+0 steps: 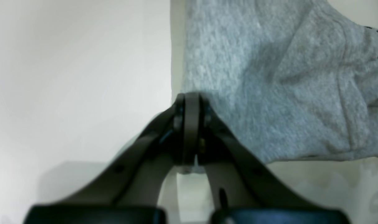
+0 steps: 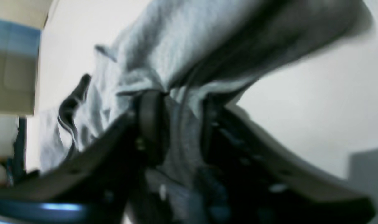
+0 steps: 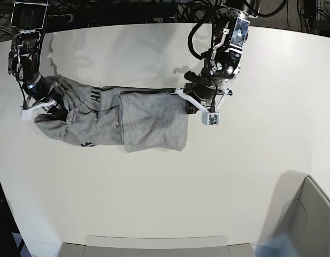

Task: Fold the T-shirt properly
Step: 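Lift the strip end with the right gripper and fold it over the bundle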

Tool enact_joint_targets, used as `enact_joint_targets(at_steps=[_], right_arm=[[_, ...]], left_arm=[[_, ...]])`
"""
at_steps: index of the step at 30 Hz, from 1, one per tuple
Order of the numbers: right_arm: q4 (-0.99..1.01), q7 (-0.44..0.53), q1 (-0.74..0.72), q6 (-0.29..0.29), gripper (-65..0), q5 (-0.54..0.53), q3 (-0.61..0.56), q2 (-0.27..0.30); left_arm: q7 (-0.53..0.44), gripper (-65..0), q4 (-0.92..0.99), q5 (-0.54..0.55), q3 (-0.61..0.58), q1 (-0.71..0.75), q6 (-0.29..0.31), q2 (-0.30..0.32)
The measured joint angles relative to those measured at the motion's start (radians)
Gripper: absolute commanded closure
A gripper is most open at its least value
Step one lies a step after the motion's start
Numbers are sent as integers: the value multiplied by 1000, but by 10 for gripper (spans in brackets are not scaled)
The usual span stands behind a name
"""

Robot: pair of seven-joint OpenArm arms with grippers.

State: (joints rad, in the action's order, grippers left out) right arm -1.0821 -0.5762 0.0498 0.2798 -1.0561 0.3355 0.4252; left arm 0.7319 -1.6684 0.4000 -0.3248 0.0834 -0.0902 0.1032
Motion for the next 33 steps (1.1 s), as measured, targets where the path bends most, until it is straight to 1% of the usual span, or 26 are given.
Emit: enact_joint_targets(at_steps=[2, 3, 4, 6, 9, 11, 15, 18, 19, 23, 25, 26, 27, 29, 30, 31, 32, 33], right_arm=[[1, -3, -18, 0, -19, 51, -2, -4], [1, -3, -26, 1, 0, 82, -2, -5], [1, -2, -33, 2, 0, 113, -2, -7], [-2, 1, -38, 2, 0, 141, 3, -14], [-2, -1, -42, 1, 0, 146, 8, -13], [-10, 0, -40, 1, 0, 162, 39, -14], [-40, 6, -33, -13, 0, 171, 92, 6], [-89, 4, -33, -18, 0, 174, 127, 7], [-108, 4, -34, -30, 0, 172, 129, 6], [-190, 0, -24, -130, 0, 171, 125, 6], [-229, -1, -9, -154, 0, 172, 124, 6], [-249, -6, -5, -185, 0, 180, 123, 4], [-267, -3, -5, -196, 0, 209, 120, 1], [-296, 2, -8, -241, 0, 264, 71, 7], [-315, 5, -12, -270, 0, 315, 34, 9], [-333, 6, -16, -304, 0, 341, -4, 6], [-350, 6, -16, -322, 0, 366, -35, 2], [-374, 6, -15, -359, 0, 396, -74, 2]], left_arm=[[1, 0, 0, 0, -10, 0, -5, 2], [0, 0, 0, 0, -15, 1, -6, 2], [1, 0, 0, 0, -16, 0, -6, 2], [1, 0, 0, 0, -16, 0, 0, -1], [1, 0, 0, 0, -18, 0, -3, 0], [1, 0, 0, 0, -18, 0, -3, 0], [1, 0, 0, 0, -18, 0, -3, 0], [1, 0, 0, 0, -18, 0, -3, 0], [0, 0, 0, 0, -18, 0, -3, 0], [1, 0, 0, 0, -17, 1, -3, 0], [3, 0, 0, 0, -16, 0, -3, 0], [2, 0, -1, 0, -15, 0, -3, 0], [1, 0, -2, 0, -15, 1, -4, 0], [2, 0, -2, 0, -15, 1, -3, 0], [2, 0, -2, 0, -15, 2, -3, 0], [0, 0, -2, 0, -15, 3, -3, 0], [3, 0, -2, 0, -15, 4, -3, 0], [3, 0, -2, 0, -14, 6, -3, 0]])
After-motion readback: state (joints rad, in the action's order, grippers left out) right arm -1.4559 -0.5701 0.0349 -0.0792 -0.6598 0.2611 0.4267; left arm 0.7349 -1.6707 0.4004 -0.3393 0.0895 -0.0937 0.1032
